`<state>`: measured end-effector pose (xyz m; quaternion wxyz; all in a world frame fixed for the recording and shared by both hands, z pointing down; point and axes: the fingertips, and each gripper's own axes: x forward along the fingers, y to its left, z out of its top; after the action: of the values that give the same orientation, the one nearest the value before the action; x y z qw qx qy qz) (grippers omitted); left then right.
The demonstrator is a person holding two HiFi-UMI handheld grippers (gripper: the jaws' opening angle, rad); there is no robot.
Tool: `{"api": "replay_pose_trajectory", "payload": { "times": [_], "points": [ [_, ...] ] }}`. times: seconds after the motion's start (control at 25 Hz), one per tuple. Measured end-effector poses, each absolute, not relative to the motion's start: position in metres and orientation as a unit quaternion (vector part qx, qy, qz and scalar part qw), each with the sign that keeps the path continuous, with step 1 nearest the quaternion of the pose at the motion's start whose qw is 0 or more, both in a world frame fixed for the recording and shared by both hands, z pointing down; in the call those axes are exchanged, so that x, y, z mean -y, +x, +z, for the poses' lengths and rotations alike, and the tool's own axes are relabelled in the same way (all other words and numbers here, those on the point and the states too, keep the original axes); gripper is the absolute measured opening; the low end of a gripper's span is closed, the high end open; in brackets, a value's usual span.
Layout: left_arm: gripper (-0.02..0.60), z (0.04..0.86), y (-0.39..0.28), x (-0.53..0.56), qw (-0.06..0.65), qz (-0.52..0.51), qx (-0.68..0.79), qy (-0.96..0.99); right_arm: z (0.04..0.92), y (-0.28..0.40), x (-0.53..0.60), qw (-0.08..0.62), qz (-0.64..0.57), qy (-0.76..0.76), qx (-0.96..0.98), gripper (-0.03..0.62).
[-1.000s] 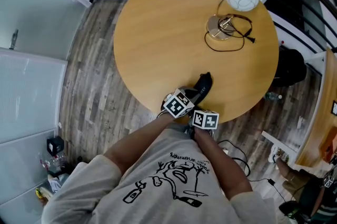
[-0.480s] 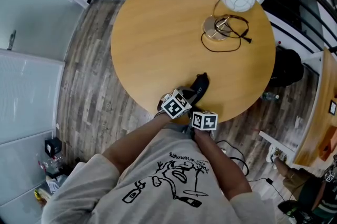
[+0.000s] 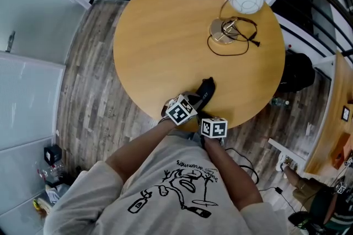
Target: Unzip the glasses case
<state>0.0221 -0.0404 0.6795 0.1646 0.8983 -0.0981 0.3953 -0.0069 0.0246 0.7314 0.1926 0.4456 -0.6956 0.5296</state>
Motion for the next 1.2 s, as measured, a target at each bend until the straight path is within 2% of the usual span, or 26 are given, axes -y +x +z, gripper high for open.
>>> {"api": "replay_pose_trajectory", "payload": {
  "times": [0.48,0.76,1.2],
  "points": [
    [0.008,0.678,0.022,0.039,0.148,0.406,0.092,0.897,0.729,0.015,-0.024,0.254,0.481,0.445,0.712,0.023],
    [0.008,0.679,0.021,0.039,0.153,0.408,0.094,0.895,0.735,0.052,-0.036,0.257,0.488,0.465,0.693,0.021],
    [0.006,0.681,0.023,0.04,0.17,0.404,0.104,0.893,0.731,0.007,-0.036,0.263,0.465,0.393,0.748,0.032]
  ]
}}
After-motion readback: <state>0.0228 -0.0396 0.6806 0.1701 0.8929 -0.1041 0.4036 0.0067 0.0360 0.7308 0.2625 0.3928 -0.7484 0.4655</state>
